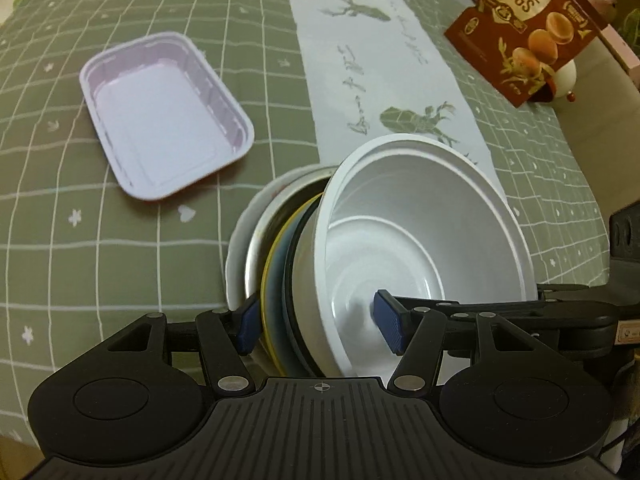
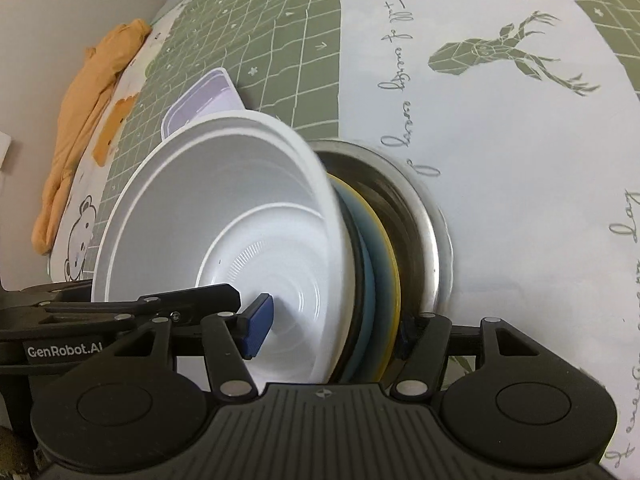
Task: Organize plates and bowls
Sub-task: 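Carry the stacked bowls toward the steel bowl with both grippers, then lower the stacked bowls into the steel bowl with both grippers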
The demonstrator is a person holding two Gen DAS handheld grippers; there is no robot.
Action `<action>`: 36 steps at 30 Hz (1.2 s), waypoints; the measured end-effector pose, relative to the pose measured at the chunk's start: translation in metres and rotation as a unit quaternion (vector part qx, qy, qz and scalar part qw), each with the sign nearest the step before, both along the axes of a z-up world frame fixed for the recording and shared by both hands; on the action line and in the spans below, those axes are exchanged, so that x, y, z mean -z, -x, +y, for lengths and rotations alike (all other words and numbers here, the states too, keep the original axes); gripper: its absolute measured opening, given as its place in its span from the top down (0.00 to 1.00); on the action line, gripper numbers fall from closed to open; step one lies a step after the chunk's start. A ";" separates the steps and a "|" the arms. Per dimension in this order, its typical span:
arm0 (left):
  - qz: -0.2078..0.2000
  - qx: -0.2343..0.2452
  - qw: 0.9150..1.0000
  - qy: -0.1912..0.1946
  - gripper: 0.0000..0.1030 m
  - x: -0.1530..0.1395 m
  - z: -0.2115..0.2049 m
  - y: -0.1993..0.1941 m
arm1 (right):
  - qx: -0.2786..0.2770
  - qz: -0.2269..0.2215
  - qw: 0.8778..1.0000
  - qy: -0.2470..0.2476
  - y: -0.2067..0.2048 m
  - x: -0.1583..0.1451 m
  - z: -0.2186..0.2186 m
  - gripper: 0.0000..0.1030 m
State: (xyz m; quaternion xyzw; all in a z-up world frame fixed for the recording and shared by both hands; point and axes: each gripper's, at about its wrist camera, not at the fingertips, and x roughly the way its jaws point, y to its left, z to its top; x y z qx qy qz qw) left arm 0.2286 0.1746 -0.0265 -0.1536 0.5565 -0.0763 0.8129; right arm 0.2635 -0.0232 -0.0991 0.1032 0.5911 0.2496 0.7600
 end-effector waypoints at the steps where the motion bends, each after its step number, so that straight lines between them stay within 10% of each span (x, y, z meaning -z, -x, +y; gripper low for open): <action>1: -0.002 0.003 1.000 -0.001 0.39 0.000 0.000 -0.001 | 0.001 0.001 1.000 0.002 -0.001 0.000 0.001 0.40; 31: -0.027 -0.006 1.000 0.002 0.49 -0.018 0.014 0.007 | -0.015 -0.101 0.994 0.031 0.004 -0.043 0.007 0.34; 36: -0.053 0.000 0.998 0.029 0.64 -0.035 0.017 0.015 | -0.009 -0.105 0.994 0.028 0.005 -0.045 0.007 0.33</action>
